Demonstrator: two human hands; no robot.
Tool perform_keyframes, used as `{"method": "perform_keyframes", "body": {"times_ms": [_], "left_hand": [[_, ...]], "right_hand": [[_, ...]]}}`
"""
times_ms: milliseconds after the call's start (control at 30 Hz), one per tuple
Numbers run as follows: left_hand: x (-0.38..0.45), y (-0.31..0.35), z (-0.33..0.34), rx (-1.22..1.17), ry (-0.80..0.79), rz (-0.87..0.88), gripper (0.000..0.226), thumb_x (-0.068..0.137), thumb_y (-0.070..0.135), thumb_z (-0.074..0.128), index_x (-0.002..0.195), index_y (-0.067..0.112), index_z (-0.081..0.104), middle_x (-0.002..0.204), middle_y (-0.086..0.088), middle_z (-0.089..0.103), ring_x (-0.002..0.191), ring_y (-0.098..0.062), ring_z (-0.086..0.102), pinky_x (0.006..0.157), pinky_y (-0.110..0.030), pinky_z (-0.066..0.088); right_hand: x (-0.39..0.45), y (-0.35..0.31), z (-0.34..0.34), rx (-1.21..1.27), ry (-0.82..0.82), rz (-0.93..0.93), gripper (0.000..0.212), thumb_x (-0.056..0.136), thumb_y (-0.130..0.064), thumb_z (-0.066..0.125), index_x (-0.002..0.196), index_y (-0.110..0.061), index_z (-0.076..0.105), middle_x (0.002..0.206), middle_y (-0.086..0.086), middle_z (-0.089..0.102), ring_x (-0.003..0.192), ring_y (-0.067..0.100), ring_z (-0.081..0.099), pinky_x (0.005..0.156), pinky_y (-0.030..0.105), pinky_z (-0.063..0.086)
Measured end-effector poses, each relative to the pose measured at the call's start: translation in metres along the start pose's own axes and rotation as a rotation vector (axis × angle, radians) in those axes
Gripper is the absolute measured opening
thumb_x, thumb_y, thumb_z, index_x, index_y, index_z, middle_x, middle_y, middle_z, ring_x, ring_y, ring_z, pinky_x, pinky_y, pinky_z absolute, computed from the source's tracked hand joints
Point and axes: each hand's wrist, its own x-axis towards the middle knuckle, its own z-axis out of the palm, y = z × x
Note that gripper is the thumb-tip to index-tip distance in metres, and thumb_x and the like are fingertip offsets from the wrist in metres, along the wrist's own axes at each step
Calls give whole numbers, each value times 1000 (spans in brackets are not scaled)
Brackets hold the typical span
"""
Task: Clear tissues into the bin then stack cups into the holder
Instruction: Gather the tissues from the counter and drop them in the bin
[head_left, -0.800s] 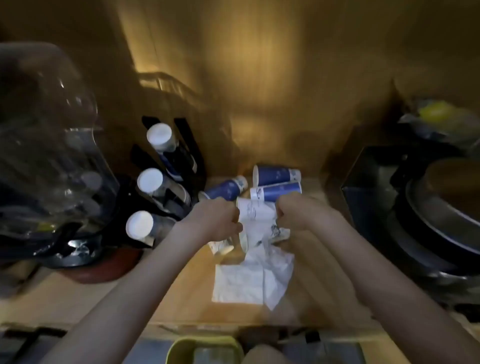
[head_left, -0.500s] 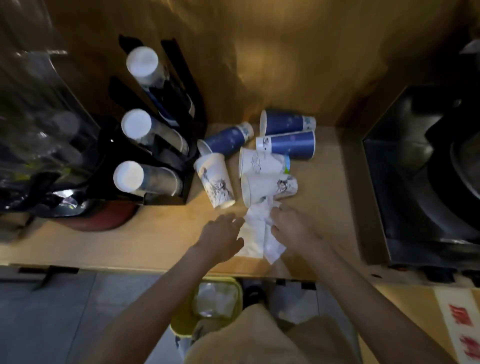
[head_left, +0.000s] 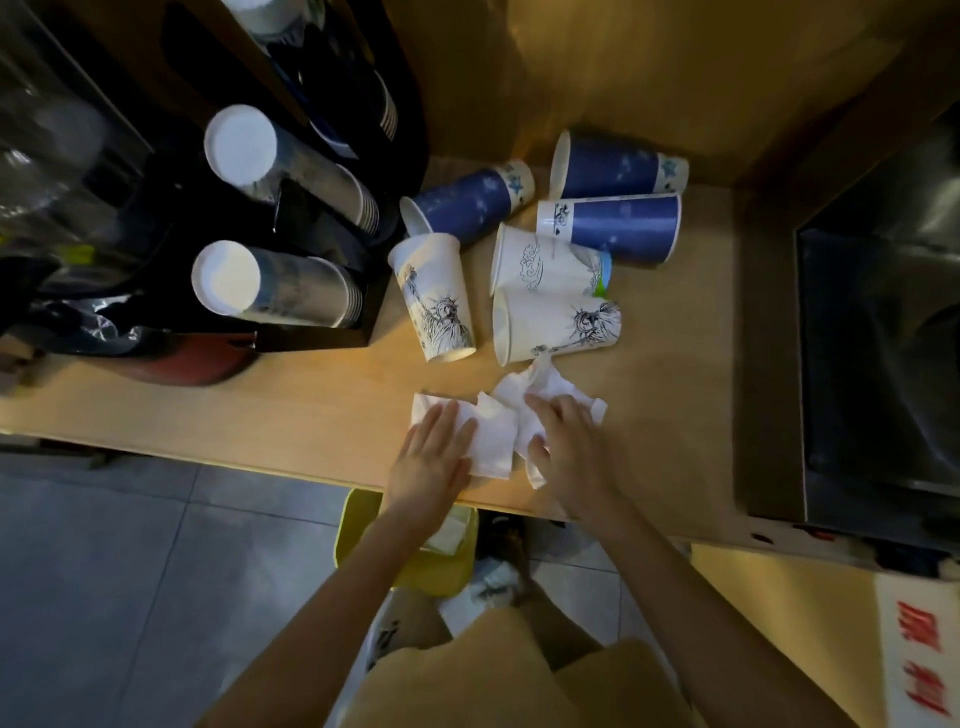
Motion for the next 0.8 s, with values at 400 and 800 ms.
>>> {"method": "perform_keyframes", "body": {"times_ms": [400,800], "left_hand": [[-38,0,9,-243,227,-306,19,76,-1,60,94,1,65,92,-24,63,86,-42,55,69,-45,48],[-146,-60,46,-530,206,-606,22,77,-2,57,98,-2,65,99,-25,59,85,-40,58,71,-33,45]], "right_hand": [[-30,-7,19,94,80,98,17,71,-1,62,84,10,59,93,27,60,72,39,60,52,40,49],[-77,-87,72,273,-11,38,21,74,-15,46,77,5,54,64,21,49,57,25,43,54,31,27]]}}
